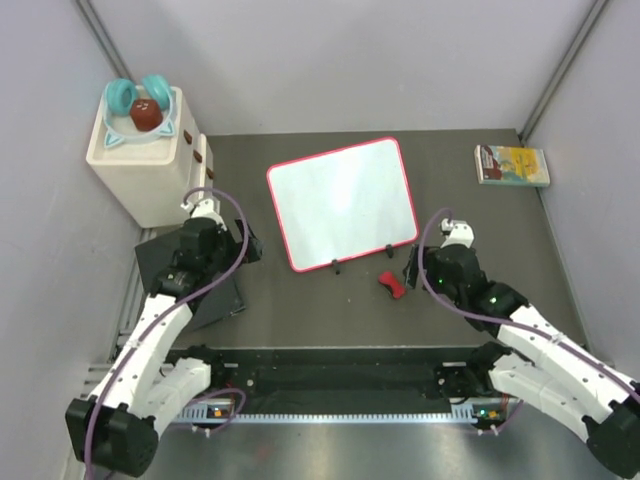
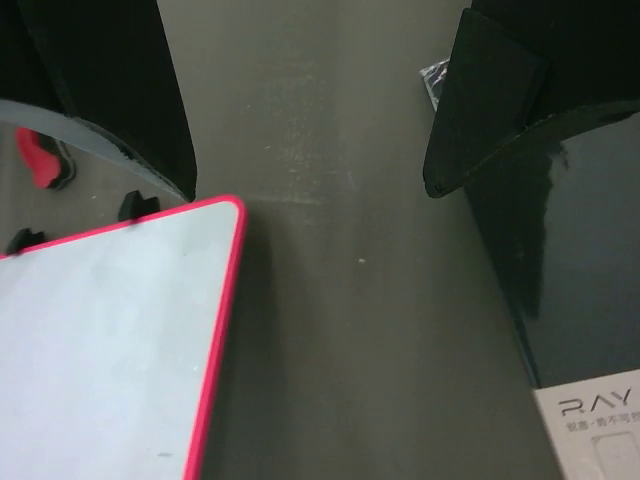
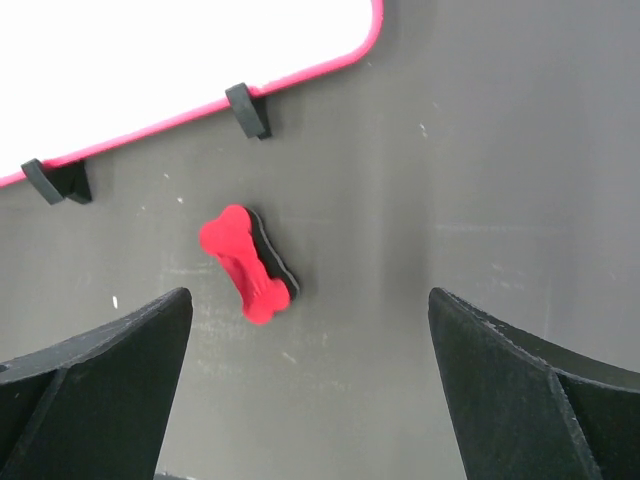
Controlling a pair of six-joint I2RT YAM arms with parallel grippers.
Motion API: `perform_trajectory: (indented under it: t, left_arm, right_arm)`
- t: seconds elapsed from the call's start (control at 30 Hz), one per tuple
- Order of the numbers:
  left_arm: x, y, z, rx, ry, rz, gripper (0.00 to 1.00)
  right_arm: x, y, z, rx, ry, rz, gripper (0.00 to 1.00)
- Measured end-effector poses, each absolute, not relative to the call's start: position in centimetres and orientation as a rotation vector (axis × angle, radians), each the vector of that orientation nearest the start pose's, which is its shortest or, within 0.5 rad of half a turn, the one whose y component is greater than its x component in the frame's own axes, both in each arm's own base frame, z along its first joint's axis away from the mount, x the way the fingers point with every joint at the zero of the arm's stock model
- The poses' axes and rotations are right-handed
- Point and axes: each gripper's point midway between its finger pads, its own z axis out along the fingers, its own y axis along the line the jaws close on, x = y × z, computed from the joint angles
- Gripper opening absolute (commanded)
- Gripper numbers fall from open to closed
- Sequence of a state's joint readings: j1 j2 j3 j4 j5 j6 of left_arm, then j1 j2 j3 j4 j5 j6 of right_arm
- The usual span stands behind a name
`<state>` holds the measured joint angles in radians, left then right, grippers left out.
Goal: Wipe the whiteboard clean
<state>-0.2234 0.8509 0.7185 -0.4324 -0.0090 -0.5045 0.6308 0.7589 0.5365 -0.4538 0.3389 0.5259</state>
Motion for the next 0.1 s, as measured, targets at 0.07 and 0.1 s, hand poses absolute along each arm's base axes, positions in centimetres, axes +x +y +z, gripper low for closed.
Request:
perform_trajectory:
  t: [0.07, 0.1]
  left_arm:
    - [27.28, -7.73, 16.57, -0.301, 2.181, -0.373, 0.99]
    - [27.23, -7.55, 16.47, -0.294, 2.184, -0.358, 0.99]
  right_arm:
    - [23.09, 11.83, 11.65, 0.066, 2.208, 0.281, 0.99]
    - [23.54, 11.79, 11.45, 0.076, 2.209, 0.294, 0.99]
